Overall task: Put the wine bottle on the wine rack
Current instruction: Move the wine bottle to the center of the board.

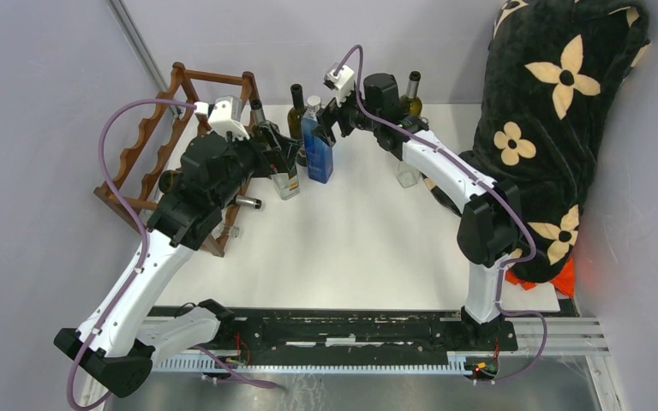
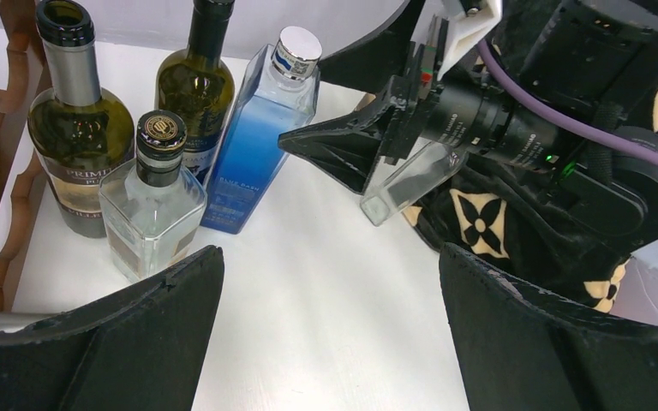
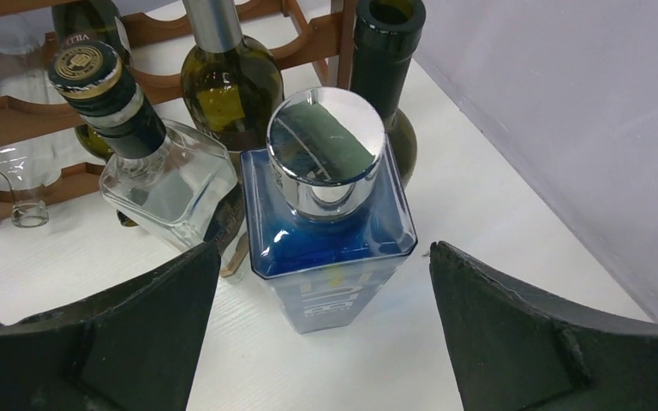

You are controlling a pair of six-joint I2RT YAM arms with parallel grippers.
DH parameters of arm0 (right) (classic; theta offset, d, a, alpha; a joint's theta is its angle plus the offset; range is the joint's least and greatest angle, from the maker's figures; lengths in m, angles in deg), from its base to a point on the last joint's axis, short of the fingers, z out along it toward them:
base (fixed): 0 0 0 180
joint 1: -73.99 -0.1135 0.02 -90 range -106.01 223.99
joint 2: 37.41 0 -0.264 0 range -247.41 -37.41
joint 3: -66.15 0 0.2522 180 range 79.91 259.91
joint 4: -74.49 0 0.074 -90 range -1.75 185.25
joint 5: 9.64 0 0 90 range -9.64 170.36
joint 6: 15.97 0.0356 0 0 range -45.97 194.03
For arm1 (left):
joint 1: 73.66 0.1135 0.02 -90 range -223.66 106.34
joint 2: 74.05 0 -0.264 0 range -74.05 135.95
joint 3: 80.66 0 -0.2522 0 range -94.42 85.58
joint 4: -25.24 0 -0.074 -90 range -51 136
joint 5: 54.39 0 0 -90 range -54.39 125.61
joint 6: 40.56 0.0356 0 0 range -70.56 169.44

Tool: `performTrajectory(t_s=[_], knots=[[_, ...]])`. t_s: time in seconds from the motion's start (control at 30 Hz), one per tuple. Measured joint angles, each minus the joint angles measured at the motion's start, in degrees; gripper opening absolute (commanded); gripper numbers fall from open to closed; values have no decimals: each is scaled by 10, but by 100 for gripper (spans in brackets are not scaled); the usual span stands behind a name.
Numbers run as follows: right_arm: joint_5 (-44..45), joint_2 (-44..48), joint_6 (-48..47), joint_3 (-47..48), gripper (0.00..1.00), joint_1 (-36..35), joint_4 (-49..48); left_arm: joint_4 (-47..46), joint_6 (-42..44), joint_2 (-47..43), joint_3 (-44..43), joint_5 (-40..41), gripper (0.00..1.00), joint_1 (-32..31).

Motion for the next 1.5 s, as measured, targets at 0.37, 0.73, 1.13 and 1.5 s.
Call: performTrajectory(t_s=[0.37,0.73,1.13,1.5], knots=[[-82,-57,-31,15,98,2,-41,0,8,4,0,-1,100,0],[-178,-79,-20,23,35,37,-125,8,35,5,0,-1,100,0],[-200,-80,-3,20,19,101,-133,7,41,23,0,-4,100,0],[-134,-80,-11,26,43,174,-128,6,45,36,0,-9,100,0]])
